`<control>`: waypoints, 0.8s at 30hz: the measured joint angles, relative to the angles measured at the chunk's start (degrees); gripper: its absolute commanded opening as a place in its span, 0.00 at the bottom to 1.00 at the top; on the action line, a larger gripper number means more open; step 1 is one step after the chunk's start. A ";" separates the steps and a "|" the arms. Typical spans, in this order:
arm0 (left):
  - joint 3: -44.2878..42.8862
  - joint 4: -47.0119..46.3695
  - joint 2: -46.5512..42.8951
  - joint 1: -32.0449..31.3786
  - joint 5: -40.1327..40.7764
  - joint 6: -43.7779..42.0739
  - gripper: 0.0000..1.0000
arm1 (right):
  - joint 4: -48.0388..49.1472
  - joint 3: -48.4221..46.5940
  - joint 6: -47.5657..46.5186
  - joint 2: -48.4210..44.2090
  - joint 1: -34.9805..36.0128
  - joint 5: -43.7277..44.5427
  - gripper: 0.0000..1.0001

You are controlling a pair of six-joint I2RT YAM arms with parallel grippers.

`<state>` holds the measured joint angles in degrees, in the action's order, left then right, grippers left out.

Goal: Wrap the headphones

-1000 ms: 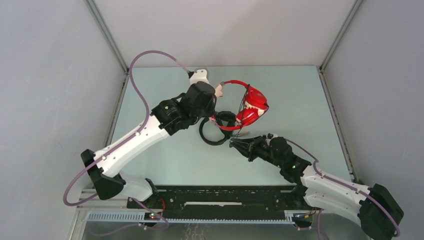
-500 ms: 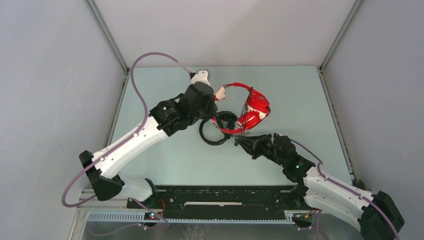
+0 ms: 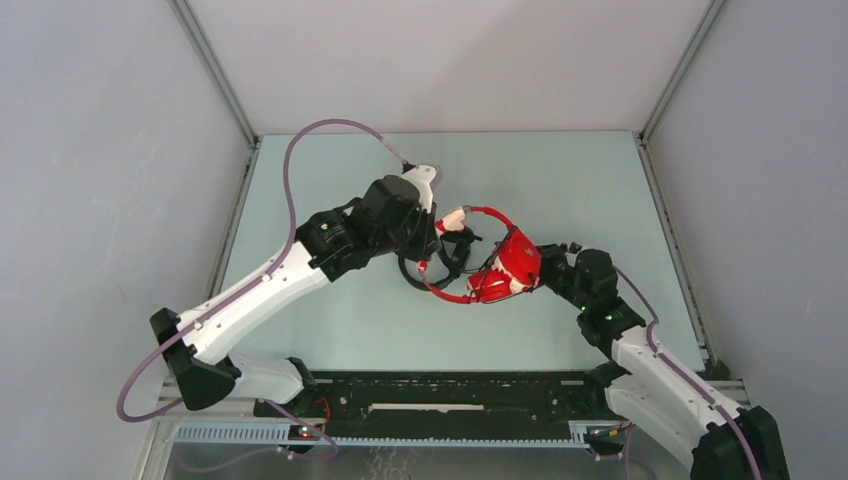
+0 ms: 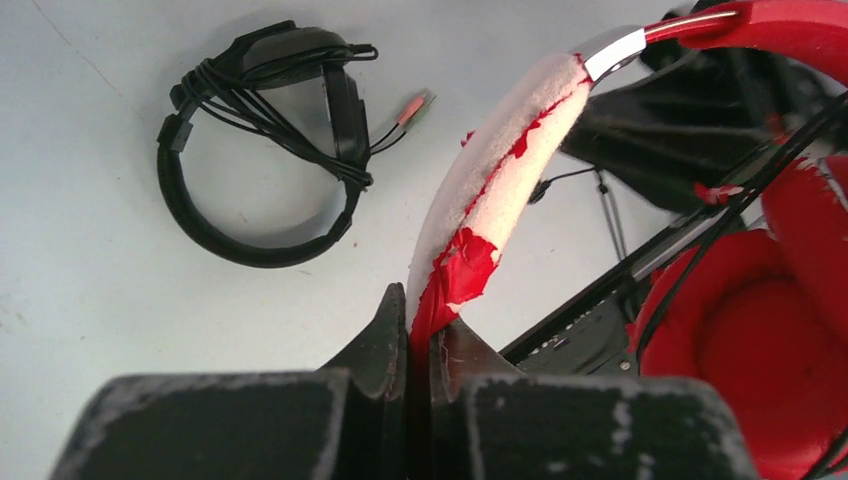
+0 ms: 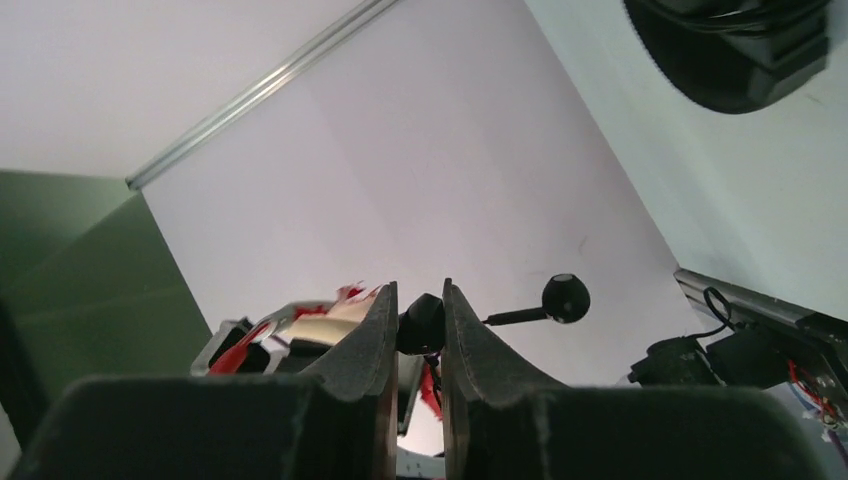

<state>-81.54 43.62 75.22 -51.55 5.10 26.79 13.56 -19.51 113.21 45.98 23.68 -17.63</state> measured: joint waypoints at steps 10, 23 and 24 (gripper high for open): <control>1.70 1.36 0.66 0.02 -0.24 -8.13 0.00 | -20.41 -9.66 -14.95 -12.85 -0.61 2.27 0.00; -6.38 -2.75 24.02 -5.55 3.61 -12.87 0.00 | -49.53 -11.78 -34.53 -22.73 -2.97 22.16 0.00; -7.39 -3.26 26.18 -5.66 3.72 -13.31 0.00 | -50.69 -11.98 -36.39 -22.53 -3.63 23.82 0.00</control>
<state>-88.92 40.36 101.41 -57.21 8.82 13.47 -37.12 -31.48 76.82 23.44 20.05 6.20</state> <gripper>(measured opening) 0.058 0.217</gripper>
